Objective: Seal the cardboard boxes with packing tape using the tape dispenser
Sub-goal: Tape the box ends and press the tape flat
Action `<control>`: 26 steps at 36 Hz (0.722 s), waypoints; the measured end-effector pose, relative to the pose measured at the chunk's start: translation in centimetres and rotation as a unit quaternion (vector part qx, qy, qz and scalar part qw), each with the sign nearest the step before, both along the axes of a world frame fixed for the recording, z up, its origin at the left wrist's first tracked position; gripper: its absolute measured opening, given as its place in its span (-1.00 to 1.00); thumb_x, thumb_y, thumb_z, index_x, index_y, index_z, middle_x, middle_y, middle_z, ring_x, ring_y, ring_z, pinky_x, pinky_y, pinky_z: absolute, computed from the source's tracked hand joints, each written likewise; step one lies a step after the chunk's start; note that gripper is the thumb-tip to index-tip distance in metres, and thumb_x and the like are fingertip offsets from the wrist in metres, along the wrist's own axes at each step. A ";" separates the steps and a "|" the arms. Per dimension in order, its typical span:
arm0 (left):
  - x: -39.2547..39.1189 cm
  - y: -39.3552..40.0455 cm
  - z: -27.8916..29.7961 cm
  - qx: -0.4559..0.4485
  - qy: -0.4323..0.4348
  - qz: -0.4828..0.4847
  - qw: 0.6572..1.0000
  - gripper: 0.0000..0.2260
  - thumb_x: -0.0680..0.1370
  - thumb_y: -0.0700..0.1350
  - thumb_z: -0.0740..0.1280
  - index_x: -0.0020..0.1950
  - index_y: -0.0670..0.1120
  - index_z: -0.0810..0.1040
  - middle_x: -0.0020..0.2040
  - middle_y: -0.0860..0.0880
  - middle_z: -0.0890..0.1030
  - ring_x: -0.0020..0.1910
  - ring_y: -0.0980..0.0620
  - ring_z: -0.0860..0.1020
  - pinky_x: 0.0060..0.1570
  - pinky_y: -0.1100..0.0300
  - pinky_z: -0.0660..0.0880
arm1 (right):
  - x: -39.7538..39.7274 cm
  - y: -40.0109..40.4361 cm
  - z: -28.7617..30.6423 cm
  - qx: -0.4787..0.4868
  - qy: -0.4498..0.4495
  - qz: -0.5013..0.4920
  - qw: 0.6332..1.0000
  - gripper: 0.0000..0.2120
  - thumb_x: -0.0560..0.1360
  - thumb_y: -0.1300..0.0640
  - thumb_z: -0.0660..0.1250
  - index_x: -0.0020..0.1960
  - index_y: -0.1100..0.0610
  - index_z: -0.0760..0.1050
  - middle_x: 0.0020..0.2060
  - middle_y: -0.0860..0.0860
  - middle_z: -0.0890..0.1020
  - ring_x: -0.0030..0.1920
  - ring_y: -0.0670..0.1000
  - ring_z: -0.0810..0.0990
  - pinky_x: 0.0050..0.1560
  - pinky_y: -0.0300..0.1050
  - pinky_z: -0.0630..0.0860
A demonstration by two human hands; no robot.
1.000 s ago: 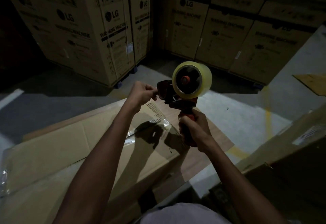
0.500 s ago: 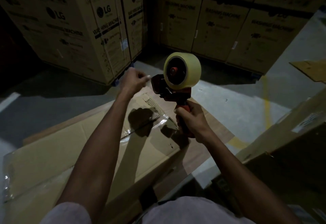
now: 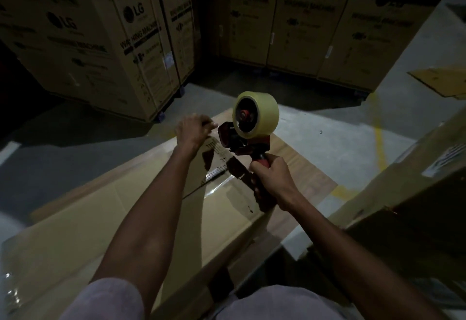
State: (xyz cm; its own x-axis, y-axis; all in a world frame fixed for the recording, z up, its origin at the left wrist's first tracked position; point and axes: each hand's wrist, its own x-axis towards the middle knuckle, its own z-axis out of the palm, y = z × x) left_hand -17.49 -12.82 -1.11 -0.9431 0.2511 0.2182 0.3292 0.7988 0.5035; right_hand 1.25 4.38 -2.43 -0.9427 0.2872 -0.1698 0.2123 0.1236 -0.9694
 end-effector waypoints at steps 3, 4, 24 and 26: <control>-0.4 0.2 -1.0 -0.012 0.022 0.009 1.000 -0.74 0.61 0.11 0.37 0.12 -0.01 0.73 -0.08 -0.05 0.73 -0.05 -0.05 0.66 -0.03 0.06 0.50 | -0.1 -0.1 -0.5 0.018 -0.002 -0.004 1.000 -0.79 0.40 -0.01 0.38 -0.15 0.15 0.54 -0.40 0.06 0.61 -0.45 0.08 0.58 -0.40 -0.01 0.58; -0.5 0.2 -1.2 -0.016 0.033 0.013 0.999 -0.74 0.61 0.12 0.37 0.12 -0.01 0.73 -0.09 -0.04 0.73 -0.05 -0.05 0.66 -0.10 0.10 0.44 | -0.2 -0.1 -0.5 0.023 -0.002 -0.002 1.000 -0.81 0.42 0.00 0.39 -0.15 0.14 0.54 -0.41 0.05 0.62 -0.45 0.07 0.58 -0.40 -0.02 0.59; -1.7 0.4 -3.7 0.031 -0.007 0.015 0.999 -0.76 0.59 0.05 0.42 0.11 -0.07 0.74 0.03 -0.13 0.72 0.04 -0.14 0.65 -0.10 0.08 0.48 | -1.3 -0.5 -0.9 0.045 -0.017 -0.004 0.999 -0.75 0.49 0.06 0.37 -0.13 0.27 0.53 -0.40 0.11 0.59 -0.43 0.11 0.57 -0.35 0.07 0.56; -1.8 0.5 -3.7 0.035 -0.022 0.002 0.999 -0.76 0.59 0.02 0.41 0.12 -0.09 0.73 0.04 -0.15 0.72 0.06 -0.16 0.65 -0.03 0.02 0.53 | -1.3 -0.5 -0.8 0.050 -0.018 -0.005 0.999 -0.72 0.48 0.05 0.37 -0.12 0.30 0.53 -0.39 0.12 0.59 -0.41 0.12 0.57 -0.33 0.09 0.57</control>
